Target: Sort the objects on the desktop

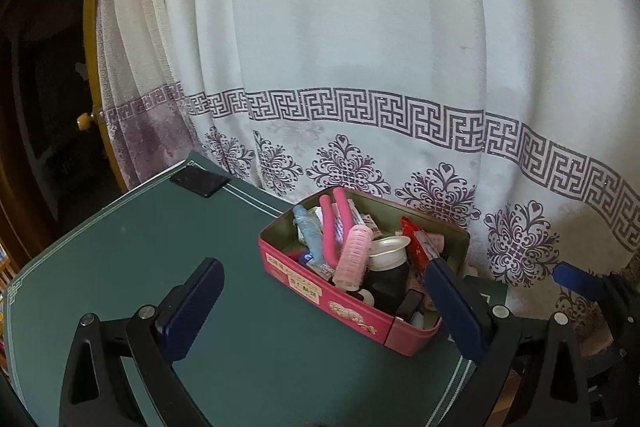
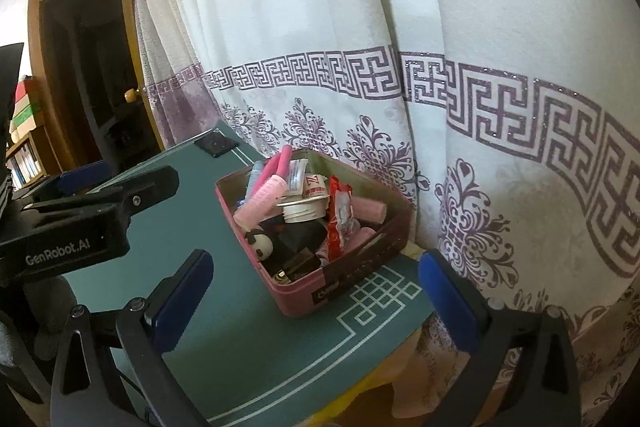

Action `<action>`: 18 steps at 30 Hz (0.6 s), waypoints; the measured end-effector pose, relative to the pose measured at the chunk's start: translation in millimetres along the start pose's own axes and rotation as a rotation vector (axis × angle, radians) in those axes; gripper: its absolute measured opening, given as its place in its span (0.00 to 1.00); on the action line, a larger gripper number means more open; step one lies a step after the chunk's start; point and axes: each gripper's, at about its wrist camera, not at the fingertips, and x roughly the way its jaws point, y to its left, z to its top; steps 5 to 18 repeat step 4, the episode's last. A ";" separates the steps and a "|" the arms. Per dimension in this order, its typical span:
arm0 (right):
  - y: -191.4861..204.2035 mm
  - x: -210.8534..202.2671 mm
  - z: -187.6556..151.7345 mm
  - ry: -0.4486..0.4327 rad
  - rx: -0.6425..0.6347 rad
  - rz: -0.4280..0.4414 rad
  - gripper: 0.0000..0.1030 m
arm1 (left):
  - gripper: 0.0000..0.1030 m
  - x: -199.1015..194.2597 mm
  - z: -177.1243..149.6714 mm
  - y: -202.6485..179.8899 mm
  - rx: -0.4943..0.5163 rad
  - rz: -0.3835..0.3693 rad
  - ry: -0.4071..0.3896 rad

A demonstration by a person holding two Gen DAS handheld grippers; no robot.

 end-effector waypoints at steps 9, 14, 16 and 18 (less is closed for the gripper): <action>1.6 4.2 -2.7 0.001 -0.022 -0.029 1.00 | 0.99 1.8 -2.4 0.3 0.009 -0.002 0.003; 1.6 4.2 -2.7 0.001 -0.022 -0.029 1.00 | 0.99 1.8 -2.4 0.3 0.009 -0.002 0.003; 1.6 4.2 -2.7 0.001 -0.022 -0.029 1.00 | 0.99 1.8 -2.4 0.3 0.009 -0.002 0.003; 1.6 4.2 -2.7 0.001 -0.022 -0.029 1.00 | 0.99 1.8 -2.4 0.3 0.009 -0.002 0.003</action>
